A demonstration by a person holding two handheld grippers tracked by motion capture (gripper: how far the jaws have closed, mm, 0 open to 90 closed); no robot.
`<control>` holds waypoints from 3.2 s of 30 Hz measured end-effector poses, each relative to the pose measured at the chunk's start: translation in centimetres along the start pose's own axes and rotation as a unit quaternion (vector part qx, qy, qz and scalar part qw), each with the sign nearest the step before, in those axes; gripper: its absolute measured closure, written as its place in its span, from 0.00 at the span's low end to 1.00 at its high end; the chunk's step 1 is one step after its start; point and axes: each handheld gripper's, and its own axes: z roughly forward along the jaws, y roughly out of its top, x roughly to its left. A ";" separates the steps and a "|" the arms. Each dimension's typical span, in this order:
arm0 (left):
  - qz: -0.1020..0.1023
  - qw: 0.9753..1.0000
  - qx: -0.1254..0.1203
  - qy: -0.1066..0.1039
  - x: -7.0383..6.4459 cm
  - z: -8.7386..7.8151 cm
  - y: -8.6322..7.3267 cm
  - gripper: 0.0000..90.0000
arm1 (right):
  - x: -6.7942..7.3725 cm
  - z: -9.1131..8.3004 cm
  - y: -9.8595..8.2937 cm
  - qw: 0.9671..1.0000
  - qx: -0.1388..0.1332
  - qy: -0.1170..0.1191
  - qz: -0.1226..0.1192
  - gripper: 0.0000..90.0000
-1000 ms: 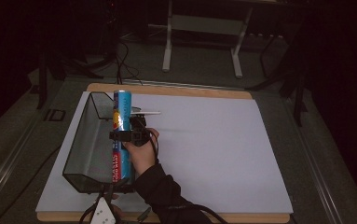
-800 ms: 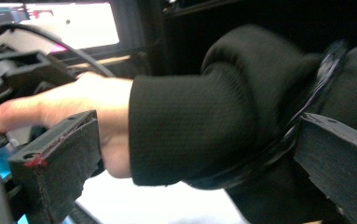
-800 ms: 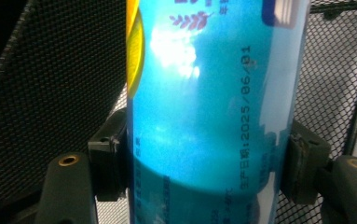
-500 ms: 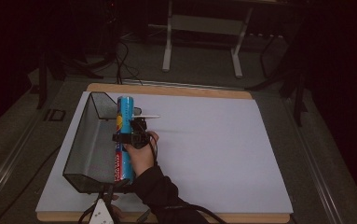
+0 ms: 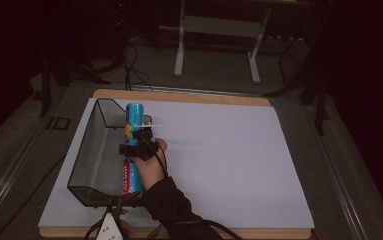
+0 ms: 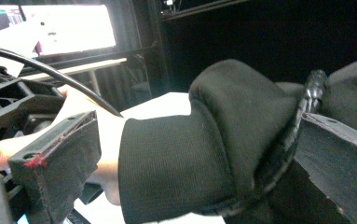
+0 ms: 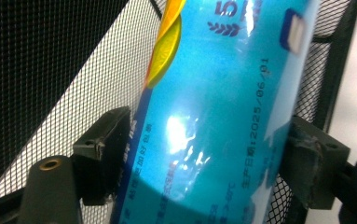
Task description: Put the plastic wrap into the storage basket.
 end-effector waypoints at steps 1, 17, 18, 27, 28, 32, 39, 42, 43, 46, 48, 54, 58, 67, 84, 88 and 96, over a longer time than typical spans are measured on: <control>0.001 1.000 0.001 0.001 0.0 0.0 0.0 0.01 | -0.2 0.0 0.2 1.000 0.003 0.005 0.000 0.24; 0.000 1.000 0.010 -0.001 0.0 0.4 -0.2 0.01 | -3.5 -3.3 2.6 0.995 -0.030 0.058 -0.078 0.15; 0.000 1.000 0.012 -0.001 0.0 0.4 -0.2 0.01 | -3.7 -3.6 2.8 0.995 -0.026 0.048 -0.088 0.15; 0.000 1.000 0.020 -0.006 -0.1 0.7 -0.3 0.01 | -5.4 -7.1 3.2 0.990 -0.038 0.057 -0.119 0.15; -0.001 1.000 0.021 -0.007 -0.1 0.7 -0.3 0.01 | -5.6 -7.4 3.2 0.989 -0.037 0.062 -0.127 0.15; -0.002 1.000 0.023 -0.010 -0.2 0.8 -0.3 0.01 | -6.1 -8.7 2.9 0.987 -0.041 0.056 -0.147 0.15; -0.002 1.000 0.024 -0.010 -0.1 0.8 -0.3 0.01 | -7.3 -10.9 2.1 0.982 -0.064 0.042 -0.170 0.15; -0.005 1.000 0.024 -0.011 -0.1 0.9 -0.3 0.01 | -7.7 -11.5 1.7 0.981 -0.068 0.038 -0.178 0.15; -0.004 1.000 0.024 -0.011 -0.1 0.9 -0.3 0.01 | -8.1 -12.1 1.3 0.979 -0.072 0.032 -0.187 0.15; -0.002 1.000 0.027 -0.011 -0.1 0.9 -0.3 0.01 | -8.5 -12.7 0.6 0.976 -0.073 0.026 -0.202 0.15; -0.002 1.000 0.026 -0.010 -0.1 0.9 -0.3 0.01 | -8.8 -13.2 0.3 0.975 -0.073 0.027 -0.207 0.15; -0.007 1.000 0.027 -0.009 -0.1 1.0 -0.4 0.01 | -10.3 -14.2 -1.0 0.975 -0.072 0.015 -0.211 0.15; -0.007 1.000 0.028 -0.011 -0.1 1.0 -0.4 0.01 | -11.3 -15.0 -2.2 0.974 -0.081 0.009 -0.210 0.15; -0.008 0.999 0.030 -0.015 -0.2 1.2 -0.4 0.01 | -13.0 -16.9 -5.2 0.969 -0.092 0.000 -0.229 0.15; -0.008 0.999 0.030 -0.019 -0.5 1.3 -0.4 0.01 | -16.3 -19.7 -9.8 0.968 -0.126 -0.011 -0.216 0.16; -0.008 0.999 0.031 -0.020 -0.5 1.3 -0.4 0.01 | -16.9 -20.1 -10.5 0.967 -0.133 -0.025 -0.214 0.16; -0.008 0.999 0.031 -0.022 -0.6 1.3 -0.4 0.01 | -18.2 -20.6 -12.0 0.965 -0.147 -0.043 -0.211 0.16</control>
